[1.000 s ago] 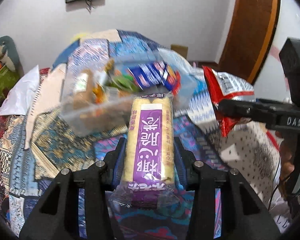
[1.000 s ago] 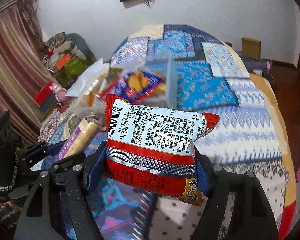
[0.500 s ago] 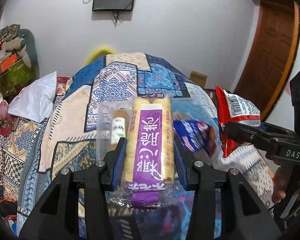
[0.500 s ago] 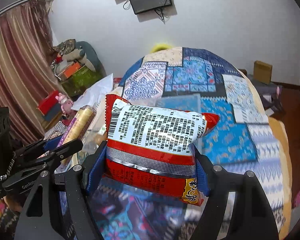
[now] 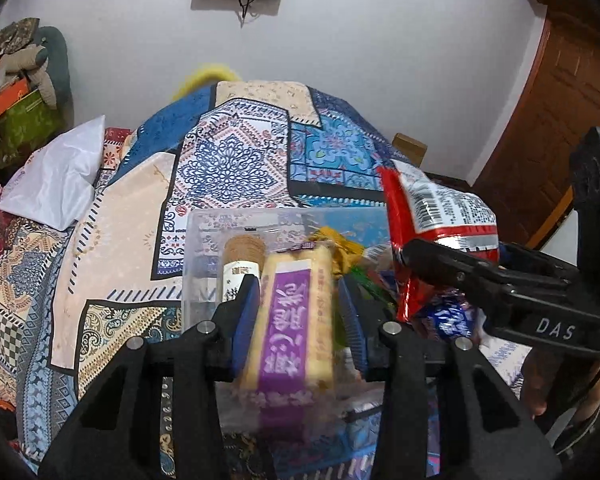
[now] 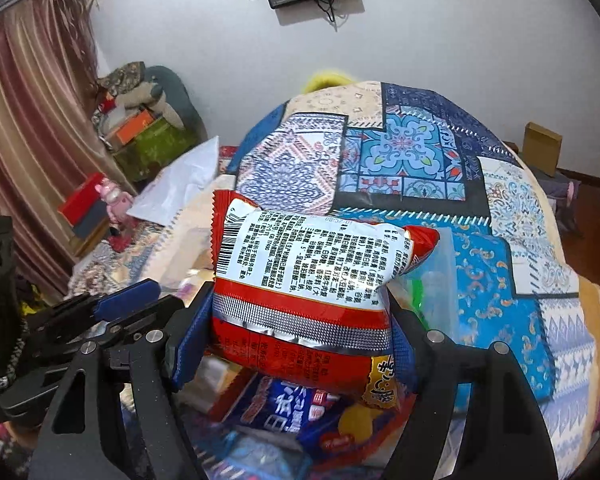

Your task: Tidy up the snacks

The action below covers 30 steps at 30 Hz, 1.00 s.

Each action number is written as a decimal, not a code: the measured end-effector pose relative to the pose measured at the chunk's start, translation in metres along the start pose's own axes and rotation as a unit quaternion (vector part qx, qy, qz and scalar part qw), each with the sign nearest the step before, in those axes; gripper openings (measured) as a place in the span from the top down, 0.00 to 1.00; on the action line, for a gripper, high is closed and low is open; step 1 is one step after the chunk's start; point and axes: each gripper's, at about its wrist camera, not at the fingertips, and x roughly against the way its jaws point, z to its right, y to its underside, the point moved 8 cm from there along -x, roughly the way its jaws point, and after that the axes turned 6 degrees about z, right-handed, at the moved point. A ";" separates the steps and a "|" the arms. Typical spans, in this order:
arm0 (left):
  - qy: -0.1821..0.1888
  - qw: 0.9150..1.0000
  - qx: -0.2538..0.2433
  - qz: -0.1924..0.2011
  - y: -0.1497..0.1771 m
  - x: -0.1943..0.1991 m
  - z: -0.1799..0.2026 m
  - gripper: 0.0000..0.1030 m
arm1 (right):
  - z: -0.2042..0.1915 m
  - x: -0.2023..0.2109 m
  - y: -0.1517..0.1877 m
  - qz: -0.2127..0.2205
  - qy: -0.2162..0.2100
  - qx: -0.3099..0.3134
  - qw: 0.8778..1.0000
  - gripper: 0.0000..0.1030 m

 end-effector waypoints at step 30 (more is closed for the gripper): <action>0.001 0.983 -0.051 0.175 -0.023 0.207 0.057 0.24 | -0.033 0.179 -0.010 0.132 0.008 0.024 0.991 0.21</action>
